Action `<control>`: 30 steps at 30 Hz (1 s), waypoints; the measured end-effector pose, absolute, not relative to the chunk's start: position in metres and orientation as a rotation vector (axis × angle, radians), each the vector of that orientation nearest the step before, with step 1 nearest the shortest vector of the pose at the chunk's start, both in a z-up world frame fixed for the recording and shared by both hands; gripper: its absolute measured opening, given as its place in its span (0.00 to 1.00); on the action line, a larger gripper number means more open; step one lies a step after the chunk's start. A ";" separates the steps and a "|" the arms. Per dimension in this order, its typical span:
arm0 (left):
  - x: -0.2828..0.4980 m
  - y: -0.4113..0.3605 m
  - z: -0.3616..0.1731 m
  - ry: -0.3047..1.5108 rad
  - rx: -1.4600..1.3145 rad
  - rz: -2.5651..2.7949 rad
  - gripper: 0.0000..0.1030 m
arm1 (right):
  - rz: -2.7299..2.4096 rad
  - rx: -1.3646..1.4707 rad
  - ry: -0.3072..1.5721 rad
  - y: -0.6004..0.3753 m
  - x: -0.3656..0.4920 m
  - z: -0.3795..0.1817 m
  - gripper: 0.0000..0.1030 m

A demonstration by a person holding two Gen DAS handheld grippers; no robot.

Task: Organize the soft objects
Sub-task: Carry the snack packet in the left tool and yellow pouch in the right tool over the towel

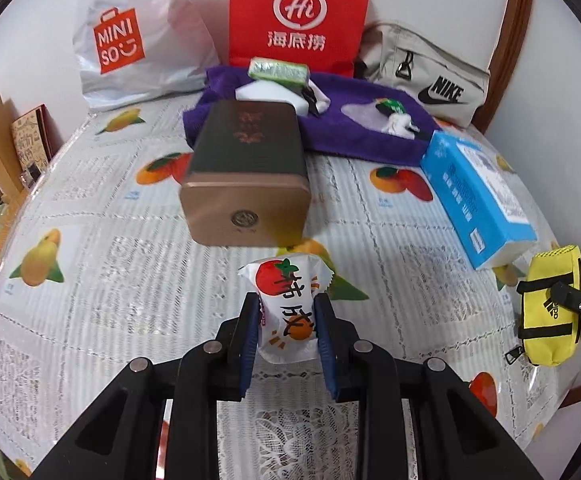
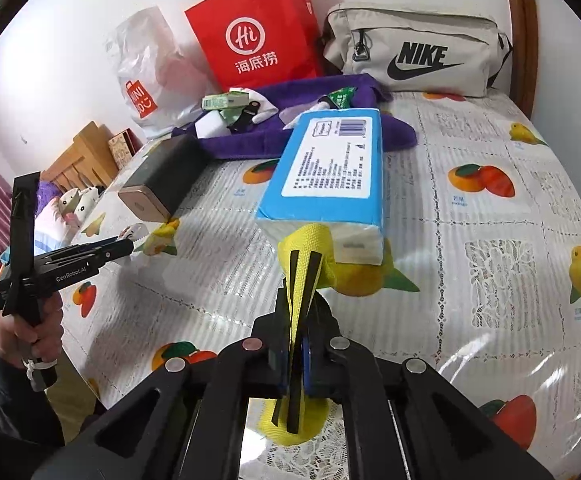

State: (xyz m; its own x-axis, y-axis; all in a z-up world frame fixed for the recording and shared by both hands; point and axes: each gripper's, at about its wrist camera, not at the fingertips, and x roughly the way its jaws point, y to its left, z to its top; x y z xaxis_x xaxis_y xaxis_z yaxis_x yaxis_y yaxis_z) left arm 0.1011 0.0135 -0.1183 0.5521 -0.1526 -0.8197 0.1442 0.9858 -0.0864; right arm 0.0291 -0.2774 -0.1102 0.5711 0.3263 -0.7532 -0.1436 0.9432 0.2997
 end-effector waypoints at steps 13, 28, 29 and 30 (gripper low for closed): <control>0.106 0.035 -0.072 0.884 -0.050 -0.144 0.25 | 0.315 0.187 0.844 -0.264 0.033 -0.074 0.05; 0.121 0.036 -0.041 0.825 -0.077 -0.138 0.25 | 0.334 0.172 0.782 -0.264 0.053 -0.040 0.04; 0.123 0.036 -0.039 0.822 -0.077 -0.138 0.25 | 0.335 0.172 0.779 -0.264 0.056 -0.039 0.05; 0.125 0.036 -0.038 0.820 -0.077 -0.138 0.25 | 0.336 0.171 0.777 -0.264 0.059 -0.037 0.05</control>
State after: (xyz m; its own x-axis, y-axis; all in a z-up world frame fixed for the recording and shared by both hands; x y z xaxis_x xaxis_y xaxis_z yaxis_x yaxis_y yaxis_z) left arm 0.1248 0.0358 -0.0378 0.6743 -0.1519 -0.7227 0.0927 0.9883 -0.1212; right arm 0.0586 -0.2638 -0.0374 0.6631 0.3586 -0.6571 -0.2337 0.9331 0.2734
